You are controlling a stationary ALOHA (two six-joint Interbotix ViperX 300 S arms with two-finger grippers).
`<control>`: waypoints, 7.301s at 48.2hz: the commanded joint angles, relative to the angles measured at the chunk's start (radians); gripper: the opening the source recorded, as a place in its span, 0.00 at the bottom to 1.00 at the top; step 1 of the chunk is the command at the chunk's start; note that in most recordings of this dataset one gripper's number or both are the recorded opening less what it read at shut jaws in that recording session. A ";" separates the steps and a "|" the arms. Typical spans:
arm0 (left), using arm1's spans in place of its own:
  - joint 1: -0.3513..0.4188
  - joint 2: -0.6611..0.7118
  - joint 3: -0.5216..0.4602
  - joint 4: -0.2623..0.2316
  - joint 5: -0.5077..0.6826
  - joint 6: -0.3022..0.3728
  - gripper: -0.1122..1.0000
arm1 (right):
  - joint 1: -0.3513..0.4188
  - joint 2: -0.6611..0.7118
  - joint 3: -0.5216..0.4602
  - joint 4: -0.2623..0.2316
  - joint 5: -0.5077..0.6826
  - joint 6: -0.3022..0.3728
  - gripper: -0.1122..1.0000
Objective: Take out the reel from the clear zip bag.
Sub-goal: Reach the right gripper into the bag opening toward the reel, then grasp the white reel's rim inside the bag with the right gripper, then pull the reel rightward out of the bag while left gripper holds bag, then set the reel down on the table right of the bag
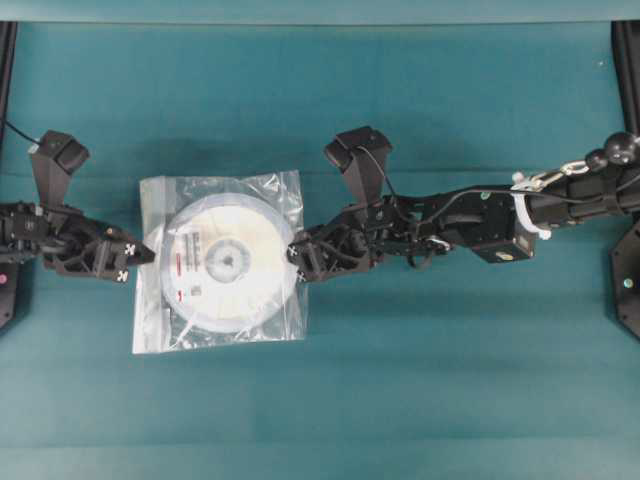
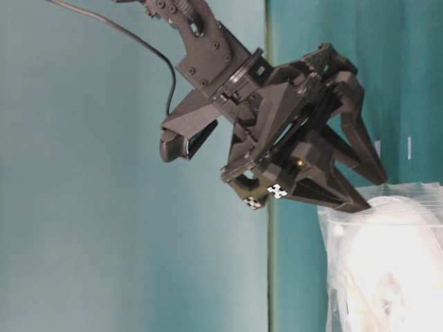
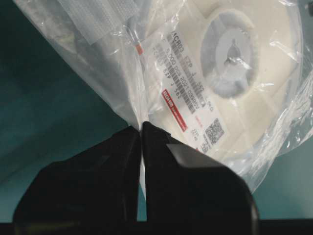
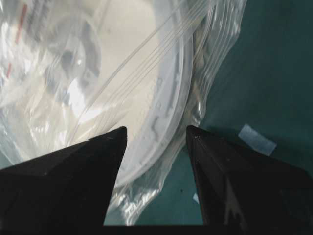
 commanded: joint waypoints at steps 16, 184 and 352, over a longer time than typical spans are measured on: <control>-0.002 -0.002 -0.014 0.003 -0.008 0.002 0.12 | -0.008 0.015 -0.040 0.002 -0.006 0.014 0.74; -0.003 0.012 -0.028 0.003 -0.008 0.006 0.12 | 0.003 -0.112 0.172 0.029 -0.054 0.015 0.13; -0.002 0.031 -0.043 0.003 -0.006 0.008 0.12 | -0.012 -0.445 0.588 0.126 -0.097 0.014 0.13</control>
